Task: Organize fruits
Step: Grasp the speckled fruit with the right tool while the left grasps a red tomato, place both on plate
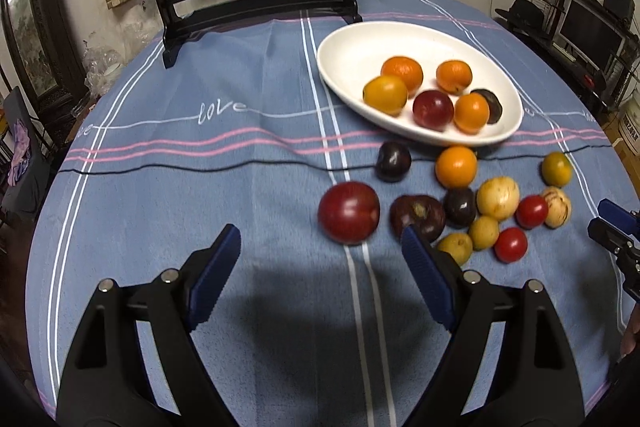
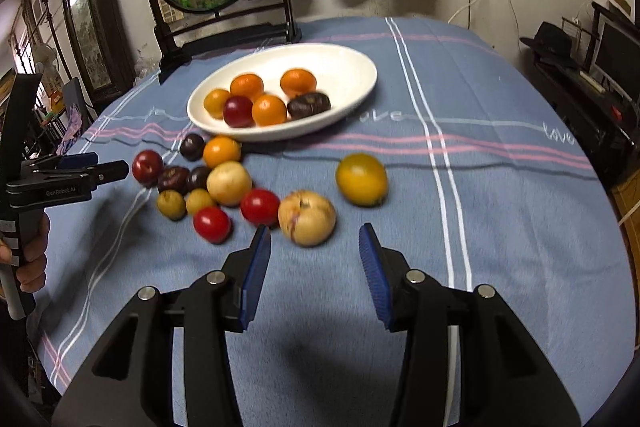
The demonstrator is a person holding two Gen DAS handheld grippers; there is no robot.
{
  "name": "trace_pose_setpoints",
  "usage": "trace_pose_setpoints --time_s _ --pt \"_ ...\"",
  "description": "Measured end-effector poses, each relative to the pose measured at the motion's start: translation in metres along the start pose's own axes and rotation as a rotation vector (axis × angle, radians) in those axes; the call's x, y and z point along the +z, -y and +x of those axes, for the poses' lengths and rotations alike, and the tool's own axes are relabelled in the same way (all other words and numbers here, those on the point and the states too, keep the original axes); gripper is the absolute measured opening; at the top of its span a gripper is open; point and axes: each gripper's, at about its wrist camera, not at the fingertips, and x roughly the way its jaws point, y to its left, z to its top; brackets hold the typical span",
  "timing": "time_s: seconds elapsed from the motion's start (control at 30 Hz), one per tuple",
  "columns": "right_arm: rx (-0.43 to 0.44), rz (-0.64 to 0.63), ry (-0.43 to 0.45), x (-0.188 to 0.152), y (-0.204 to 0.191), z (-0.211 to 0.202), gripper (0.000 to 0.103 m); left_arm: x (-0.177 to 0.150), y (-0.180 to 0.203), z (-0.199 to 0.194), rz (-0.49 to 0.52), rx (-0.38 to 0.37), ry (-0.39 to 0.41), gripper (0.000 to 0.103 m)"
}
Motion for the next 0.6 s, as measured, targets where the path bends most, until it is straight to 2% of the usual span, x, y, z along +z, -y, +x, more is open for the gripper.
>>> trace_pose_setpoints --time_s 0.23,0.4,0.43,0.47,0.5,0.53,0.6 --pt "0.016 0.018 -0.033 -0.010 0.003 0.008 0.046 -0.004 0.002 0.025 0.017 0.011 -0.047 0.083" --pt "0.033 0.005 -0.062 -0.009 0.000 0.017 0.047 0.006 0.006 0.042 0.039 0.021 -0.061 0.079" --pt "0.033 -0.003 -0.068 -0.009 -0.001 0.019 0.047 0.009 0.007 0.046 0.039 0.024 -0.065 0.076" --pt "0.029 -0.013 -0.074 -0.008 -0.003 0.020 0.047 0.011 0.008 0.050 0.042 0.015 -0.072 0.065" --pt "0.023 -0.024 -0.080 -0.007 -0.005 0.022 0.047 0.013 0.011 0.053 0.047 -0.016 -0.076 0.050" --pt "0.018 -0.033 -0.084 -0.006 -0.006 0.024 0.047 0.014 0.015 0.054 0.055 -0.042 -0.076 0.041" --pt "0.003 -0.049 -0.105 -0.002 -0.008 0.032 0.047 0.013 0.020 0.054 0.076 -0.004 -0.059 0.041"
